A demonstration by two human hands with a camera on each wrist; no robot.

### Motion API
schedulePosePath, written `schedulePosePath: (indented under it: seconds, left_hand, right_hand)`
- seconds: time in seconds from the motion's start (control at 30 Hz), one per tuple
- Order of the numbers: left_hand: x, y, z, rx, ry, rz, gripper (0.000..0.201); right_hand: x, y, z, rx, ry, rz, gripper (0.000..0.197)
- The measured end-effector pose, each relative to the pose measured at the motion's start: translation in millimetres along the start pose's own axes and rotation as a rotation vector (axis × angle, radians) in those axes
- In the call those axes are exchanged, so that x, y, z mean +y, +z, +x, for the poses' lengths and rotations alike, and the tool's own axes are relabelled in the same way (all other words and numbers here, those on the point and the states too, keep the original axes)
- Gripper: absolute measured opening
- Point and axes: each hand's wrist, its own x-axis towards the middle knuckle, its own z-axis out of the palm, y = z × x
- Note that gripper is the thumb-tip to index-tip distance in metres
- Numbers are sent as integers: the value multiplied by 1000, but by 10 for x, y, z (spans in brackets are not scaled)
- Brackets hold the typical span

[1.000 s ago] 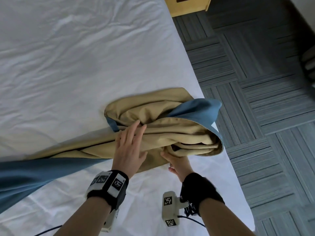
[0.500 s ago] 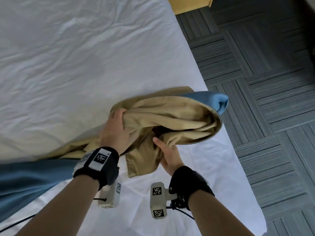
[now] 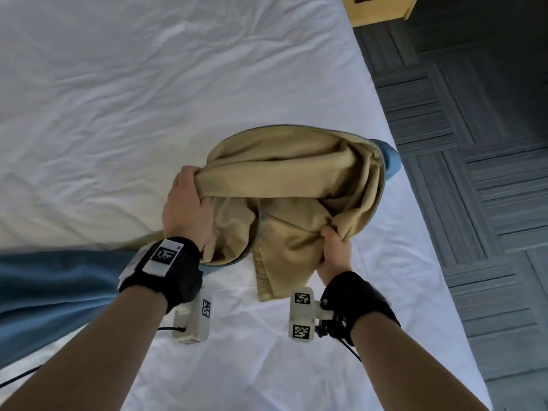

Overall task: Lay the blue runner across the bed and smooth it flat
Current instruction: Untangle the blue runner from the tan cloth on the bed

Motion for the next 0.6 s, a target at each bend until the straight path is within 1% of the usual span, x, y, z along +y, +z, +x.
schedulePosePath:
  seconds: [0.07, 0.13, 0.17, 0.23, 0.27, 0.33, 0.4, 0.47, 0.53, 0.6]
  left_hand:
    - [-57, -25, 8, 6, -21, -15, 38]
    - [-83, -39, 15, 7, -26, -19, 38]
    - [-92, -46, 19, 7, -30, -19, 38]
    - [-108, -59, 31, 8, -41, -22, 38]
    - [-115, -66, 37, 8, -48, -24, 37]
    - [-129, -83, 46, 9, -60, -28, 37]
    - [-134, -93, 43, 6, -64, -25, 37]
    - [-115, -90, 27, -5, -59, -19, 37]
    - [-76, -86, -1, -26, -53, -10, 37]
    - [-24, -75, -28, -62, -37, 3, 36]
  right_hand:
    - [-50, -3, 26, -81, 78, 17, 33]
    - [-55, -12, 14, -197, 178, -105, 50]
    - [-42, -27, -6, -250, 217, -194, 55]
    - [17, -66, -43, -325, 257, -353, 53]
    - [52, -88, -59, -320, 251, -419, 52]
    - [117, -147, -50, -219, 199, -492, 48]
    - [117, -238, -26, -140, 136, -460, 37]
    - [1, -368, -2, -67, 70, -428, 31]
    - [-261, -575, 78, 61, -17, -488, 28]
    - [-715, -851, 204, 231, -141, -591, 25]
